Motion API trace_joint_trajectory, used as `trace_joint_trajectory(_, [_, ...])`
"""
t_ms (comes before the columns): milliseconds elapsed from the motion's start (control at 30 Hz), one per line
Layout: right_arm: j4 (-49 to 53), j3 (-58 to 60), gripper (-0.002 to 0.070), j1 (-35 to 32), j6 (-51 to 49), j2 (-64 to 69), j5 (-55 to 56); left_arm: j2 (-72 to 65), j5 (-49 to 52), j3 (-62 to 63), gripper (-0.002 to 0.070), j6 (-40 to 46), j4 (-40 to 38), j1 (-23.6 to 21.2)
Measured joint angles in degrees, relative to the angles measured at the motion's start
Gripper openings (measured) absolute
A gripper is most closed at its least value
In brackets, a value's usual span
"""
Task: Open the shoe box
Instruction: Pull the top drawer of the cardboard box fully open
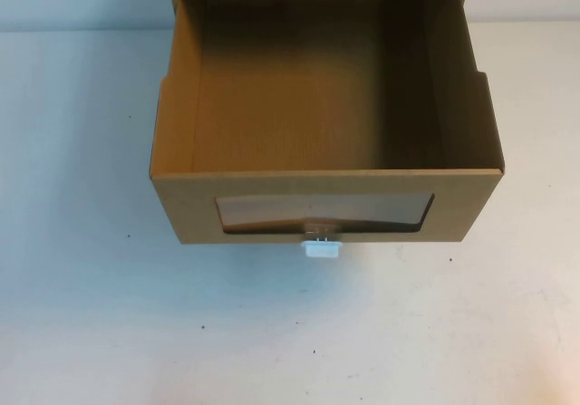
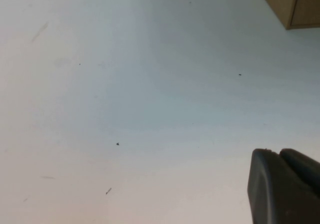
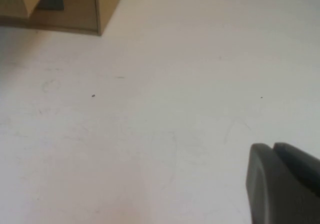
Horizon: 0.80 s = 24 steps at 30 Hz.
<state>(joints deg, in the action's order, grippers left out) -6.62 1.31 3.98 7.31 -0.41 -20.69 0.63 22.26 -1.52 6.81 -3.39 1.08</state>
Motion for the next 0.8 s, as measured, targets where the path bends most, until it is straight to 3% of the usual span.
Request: trace_joint_trajectory(800, [0.88,0.0,-0.0013,0.0,-0.23,0.0,-2.11,0.0,0.0,0.0,-0.0006,0.0,0.0,0.0])
